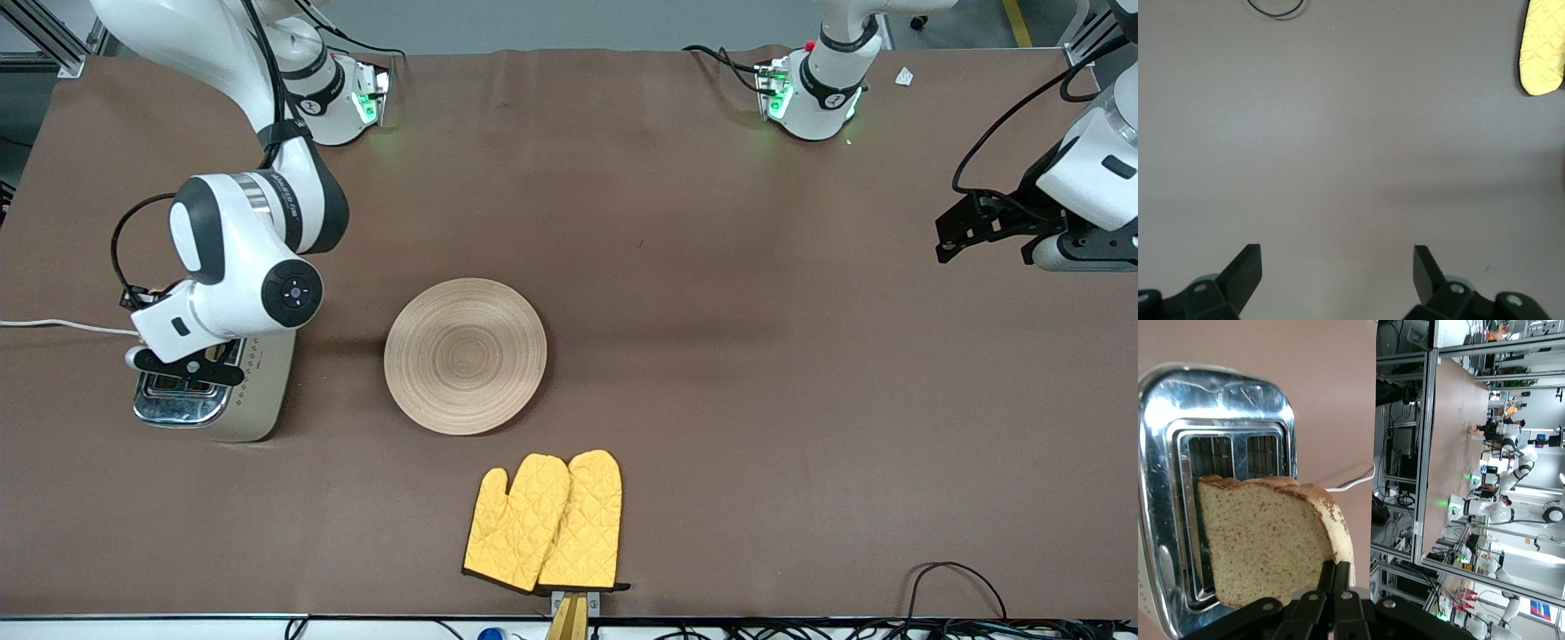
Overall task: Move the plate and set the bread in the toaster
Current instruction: 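Lower the bread edge-first into a toaster slot with the right gripper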
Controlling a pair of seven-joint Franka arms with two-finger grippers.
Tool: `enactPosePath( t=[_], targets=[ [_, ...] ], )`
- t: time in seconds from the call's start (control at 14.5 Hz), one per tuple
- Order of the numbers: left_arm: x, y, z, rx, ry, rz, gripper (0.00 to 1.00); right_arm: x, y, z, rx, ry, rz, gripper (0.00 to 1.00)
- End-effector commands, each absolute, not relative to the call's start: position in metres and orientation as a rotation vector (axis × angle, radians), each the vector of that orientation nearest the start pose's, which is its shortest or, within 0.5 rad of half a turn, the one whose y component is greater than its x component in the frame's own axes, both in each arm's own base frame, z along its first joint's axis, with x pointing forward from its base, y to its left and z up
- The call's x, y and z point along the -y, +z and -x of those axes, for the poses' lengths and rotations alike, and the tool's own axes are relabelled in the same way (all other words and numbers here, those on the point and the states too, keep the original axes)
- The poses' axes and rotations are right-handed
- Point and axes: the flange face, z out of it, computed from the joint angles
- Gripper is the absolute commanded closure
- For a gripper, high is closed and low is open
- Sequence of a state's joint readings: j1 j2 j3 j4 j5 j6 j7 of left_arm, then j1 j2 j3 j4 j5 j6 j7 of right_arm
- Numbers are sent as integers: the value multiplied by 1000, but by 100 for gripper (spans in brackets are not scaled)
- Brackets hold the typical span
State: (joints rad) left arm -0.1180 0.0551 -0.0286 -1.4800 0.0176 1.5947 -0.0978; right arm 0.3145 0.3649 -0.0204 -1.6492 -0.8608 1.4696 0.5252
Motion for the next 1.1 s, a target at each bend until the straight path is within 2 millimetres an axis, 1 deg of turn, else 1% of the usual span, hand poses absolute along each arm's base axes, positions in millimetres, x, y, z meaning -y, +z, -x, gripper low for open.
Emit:
enactPosePath(
  t=[0.0, 0.14, 0.34, 1.03],
  targets=[
    [82, 644, -571, -97, -118, 3112, 0, -92, 418, -606, 72, -93, -2125, 99],
    [82, 644, -571, -97, -118, 3112, 0, -91, 421, -609, 74, -76, -2128, 99],
    [82, 644, -571, -99, -118, 3113, 0, -89, 420, -611, 74, -66, -2136, 99],
    [82, 644, -571, -99, -118, 3113, 0, -88, 415, -608, 73, -83, -2139, 99]
  ],
)
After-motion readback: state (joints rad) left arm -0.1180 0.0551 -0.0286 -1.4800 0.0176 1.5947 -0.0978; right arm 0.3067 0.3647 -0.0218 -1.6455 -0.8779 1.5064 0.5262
